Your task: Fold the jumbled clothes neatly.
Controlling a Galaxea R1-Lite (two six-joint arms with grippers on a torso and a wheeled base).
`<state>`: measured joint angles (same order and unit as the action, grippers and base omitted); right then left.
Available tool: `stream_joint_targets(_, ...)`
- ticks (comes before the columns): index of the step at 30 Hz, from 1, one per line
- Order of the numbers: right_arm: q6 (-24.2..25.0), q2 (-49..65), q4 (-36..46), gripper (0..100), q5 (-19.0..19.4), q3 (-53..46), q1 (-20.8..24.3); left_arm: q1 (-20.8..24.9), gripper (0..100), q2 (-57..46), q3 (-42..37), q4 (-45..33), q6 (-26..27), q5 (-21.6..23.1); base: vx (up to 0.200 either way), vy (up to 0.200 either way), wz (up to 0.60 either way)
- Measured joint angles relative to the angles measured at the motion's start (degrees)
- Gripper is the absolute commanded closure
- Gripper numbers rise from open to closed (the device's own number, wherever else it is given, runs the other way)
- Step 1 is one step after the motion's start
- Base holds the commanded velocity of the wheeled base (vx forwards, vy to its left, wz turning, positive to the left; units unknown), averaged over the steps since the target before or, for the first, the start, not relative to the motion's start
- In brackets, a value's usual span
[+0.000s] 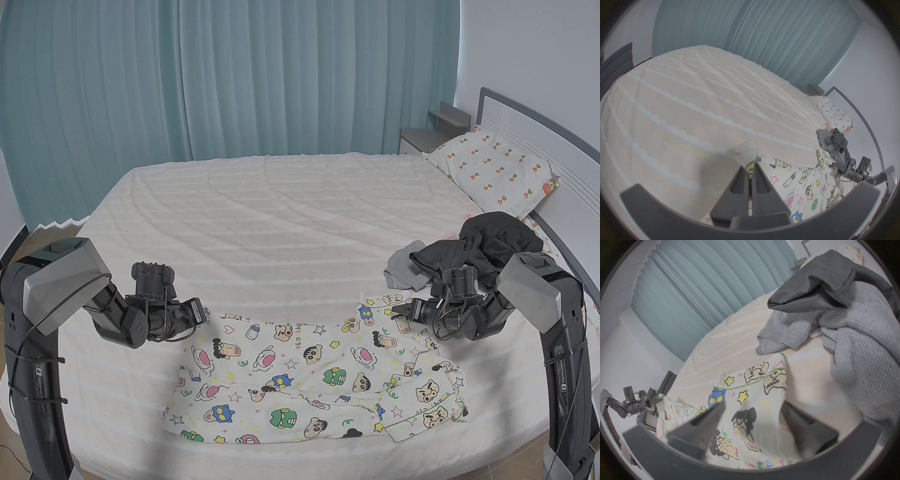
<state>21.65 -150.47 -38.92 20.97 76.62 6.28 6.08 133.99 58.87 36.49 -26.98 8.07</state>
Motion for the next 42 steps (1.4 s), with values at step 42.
stream_joint_targets(42,-2.19,7.45,-11.41,100,12.03,-16.66,-2.49,0.06,100,-9.02,-9.56,0.07,0.49,1.61,0.0,0.0,0.0)
